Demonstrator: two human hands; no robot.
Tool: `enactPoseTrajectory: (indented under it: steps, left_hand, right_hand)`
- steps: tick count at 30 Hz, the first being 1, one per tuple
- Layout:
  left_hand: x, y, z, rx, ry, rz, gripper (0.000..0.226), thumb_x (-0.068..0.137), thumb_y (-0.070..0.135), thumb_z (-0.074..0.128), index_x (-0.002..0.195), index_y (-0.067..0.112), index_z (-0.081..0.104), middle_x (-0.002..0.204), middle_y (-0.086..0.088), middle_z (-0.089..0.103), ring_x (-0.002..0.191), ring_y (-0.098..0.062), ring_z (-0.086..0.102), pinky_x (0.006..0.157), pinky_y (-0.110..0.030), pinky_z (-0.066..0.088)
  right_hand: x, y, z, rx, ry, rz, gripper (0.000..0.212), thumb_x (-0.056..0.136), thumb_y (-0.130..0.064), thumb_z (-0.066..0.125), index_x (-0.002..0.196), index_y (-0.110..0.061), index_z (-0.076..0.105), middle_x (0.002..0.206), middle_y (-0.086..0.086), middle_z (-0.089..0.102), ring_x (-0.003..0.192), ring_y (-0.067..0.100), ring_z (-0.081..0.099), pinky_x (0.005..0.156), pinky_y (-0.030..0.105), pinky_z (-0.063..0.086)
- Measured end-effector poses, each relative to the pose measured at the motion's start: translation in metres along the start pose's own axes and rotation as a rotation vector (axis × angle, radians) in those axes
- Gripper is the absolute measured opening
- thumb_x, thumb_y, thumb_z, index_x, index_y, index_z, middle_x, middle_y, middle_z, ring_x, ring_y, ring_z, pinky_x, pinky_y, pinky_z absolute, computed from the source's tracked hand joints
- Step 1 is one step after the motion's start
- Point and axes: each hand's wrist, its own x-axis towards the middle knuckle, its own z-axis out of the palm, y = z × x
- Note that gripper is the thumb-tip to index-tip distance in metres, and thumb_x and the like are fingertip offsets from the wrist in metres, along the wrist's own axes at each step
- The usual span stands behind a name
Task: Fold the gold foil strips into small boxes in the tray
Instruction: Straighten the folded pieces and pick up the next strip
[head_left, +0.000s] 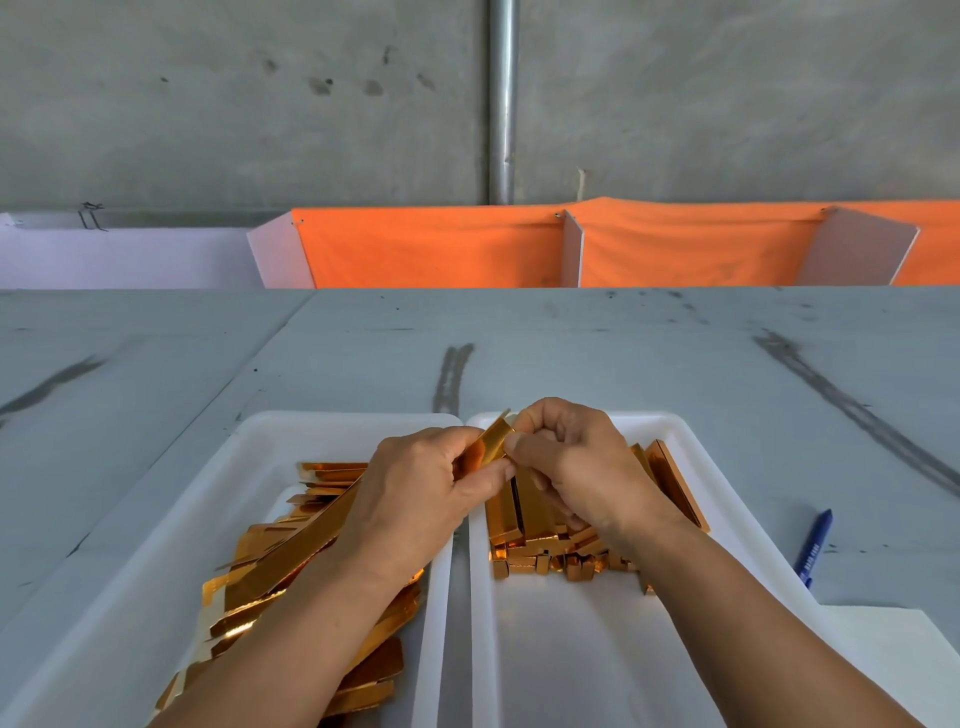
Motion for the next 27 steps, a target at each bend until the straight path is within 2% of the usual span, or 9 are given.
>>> enactPoseTrajectory:
  steps: [3,7,13,20,25,27]
  left_hand:
    - [0.001,0.000,0.001,0.001,-0.001,-0.015,0.030,0.082,0.051,0.063,0.073,0.022,0.061,0.057,0.008,0.046,0.053,-0.011,0.047,0.051,-0.019,0.037]
    - [0.001,0.000,0.000,0.015,-0.004,-0.009,0.032,0.081,0.053,0.060,0.074,0.022,0.060,0.057,0.009,0.045,0.053,-0.009,0.046,0.051,-0.017,0.035]
    - [0.001,0.000,-0.001,0.029,0.013,-0.010,0.031,0.083,0.049,0.062,0.070,0.022,0.055,0.056,0.010,0.043,0.051,-0.009,0.043,0.051,-0.017,0.032]
    - [0.001,0.001,-0.001,0.073,0.008,0.007,0.032,0.085,0.048,0.061,0.068,0.022,0.051,0.056,0.008,0.040,0.051,-0.011,0.040,0.052,-0.019,0.031]
    - [0.001,0.001,0.000,0.079,-0.007,0.026,0.031,0.086,0.047,0.059,0.078,0.017,0.061,0.060,0.007,0.044,0.054,-0.011,0.044,0.054,-0.021,0.037]
    - [0.001,0.000,0.000,0.065,-0.003,0.020,0.030,0.086,0.046,0.060,0.076,0.018,0.059,0.058,0.009,0.042,0.053,-0.011,0.043,0.053,-0.019,0.035]
  right_hand:
    - [0.001,0.002,-0.001,-0.043,0.053,-0.067,0.003,0.096,-0.022,0.060,0.095,-0.025,0.060,0.050,-0.005,0.045,0.038,0.005,0.036,0.040,0.020,0.033]
    - [0.002,0.006,0.001,-0.118,0.132,-0.142,0.015,0.099,-0.024,0.056,0.103,-0.037,0.062,0.047,-0.010,0.043,0.042,0.003,0.040,0.042,0.014,0.035]
    - [0.002,0.010,0.004,-0.153,0.143,-0.145,0.012,0.096,-0.022,0.060,0.097,-0.033,0.067,0.047,-0.012,0.047,0.041,0.001,0.044,0.042,0.008,0.034]
    - [0.002,0.011,0.007,-0.197,0.135,-0.145,0.009,0.096,-0.024,0.062,0.098,-0.032,0.065,0.047,-0.014,0.050,0.045,0.000,0.048,0.045,0.008,0.038]
    - [0.002,0.010,0.008,-0.157,0.095,-0.112,0.007,0.098,-0.022,0.059,0.099,-0.026,0.065,0.043,-0.011,0.044,0.038,0.003,0.038,0.040,0.011,0.034]
    - [0.002,0.009,0.008,-0.147,0.082,-0.109,0.007,0.098,-0.023,0.059,0.098,-0.027,0.065,0.045,-0.010,0.043,0.040,0.004,0.036,0.040,0.015,0.035]
